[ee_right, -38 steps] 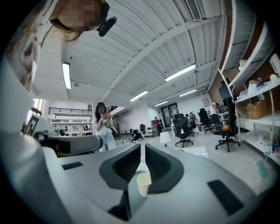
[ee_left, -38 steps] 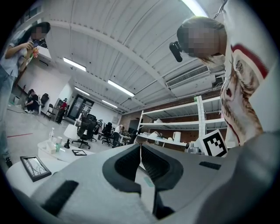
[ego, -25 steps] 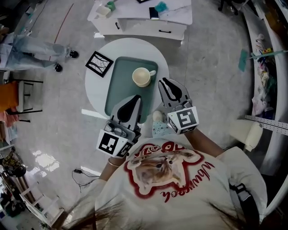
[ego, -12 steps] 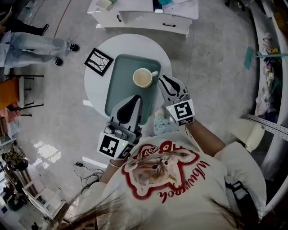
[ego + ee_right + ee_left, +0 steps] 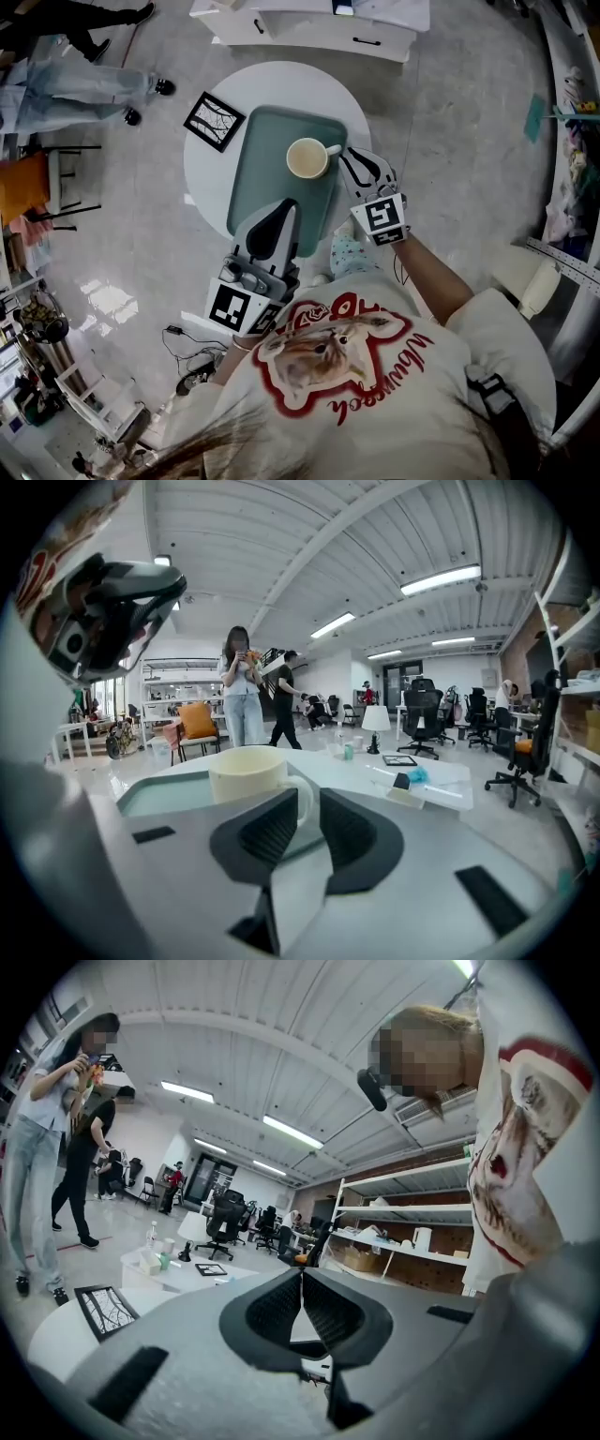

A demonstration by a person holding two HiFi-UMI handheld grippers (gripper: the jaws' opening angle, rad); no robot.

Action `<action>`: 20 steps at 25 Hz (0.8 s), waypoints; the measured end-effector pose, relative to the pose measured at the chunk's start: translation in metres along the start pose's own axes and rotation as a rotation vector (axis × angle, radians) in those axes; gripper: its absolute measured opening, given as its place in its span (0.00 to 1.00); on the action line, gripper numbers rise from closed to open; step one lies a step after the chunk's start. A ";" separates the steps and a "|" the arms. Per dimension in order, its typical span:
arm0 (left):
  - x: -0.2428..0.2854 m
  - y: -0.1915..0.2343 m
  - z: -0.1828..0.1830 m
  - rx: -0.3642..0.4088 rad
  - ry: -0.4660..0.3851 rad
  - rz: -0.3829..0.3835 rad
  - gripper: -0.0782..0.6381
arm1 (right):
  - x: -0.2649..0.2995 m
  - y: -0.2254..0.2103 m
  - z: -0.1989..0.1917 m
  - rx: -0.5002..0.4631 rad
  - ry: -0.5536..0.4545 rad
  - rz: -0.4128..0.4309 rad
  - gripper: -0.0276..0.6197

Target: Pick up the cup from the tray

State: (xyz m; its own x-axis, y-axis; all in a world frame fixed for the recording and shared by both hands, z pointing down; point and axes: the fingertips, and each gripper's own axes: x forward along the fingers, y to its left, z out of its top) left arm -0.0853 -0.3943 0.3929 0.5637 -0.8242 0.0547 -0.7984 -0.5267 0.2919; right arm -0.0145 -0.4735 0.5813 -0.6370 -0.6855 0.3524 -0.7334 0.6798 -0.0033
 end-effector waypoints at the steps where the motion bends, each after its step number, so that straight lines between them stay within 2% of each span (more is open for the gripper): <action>1: -0.001 0.000 0.000 0.003 0.003 0.002 0.13 | 0.003 0.000 -0.002 -0.010 0.003 0.002 0.12; 12: -0.008 0.013 -0.002 0.011 0.012 0.041 0.13 | 0.025 0.001 -0.004 -0.087 0.019 0.040 0.12; 20: -0.013 0.020 0.003 0.003 0.001 0.068 0.13 | 0.042 -0.001 -0.003 -0.070 0.012 0.032 0.12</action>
State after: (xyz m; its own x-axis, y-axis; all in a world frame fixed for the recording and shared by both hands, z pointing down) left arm -0.1090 -0.3947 0.3951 0.5082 -0.8579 0.0755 -0.8355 -0.4698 0.2848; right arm -0.0398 -0.5019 0.5986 -0.6566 -0.6604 0.3644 -0.6943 0.7179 0.0502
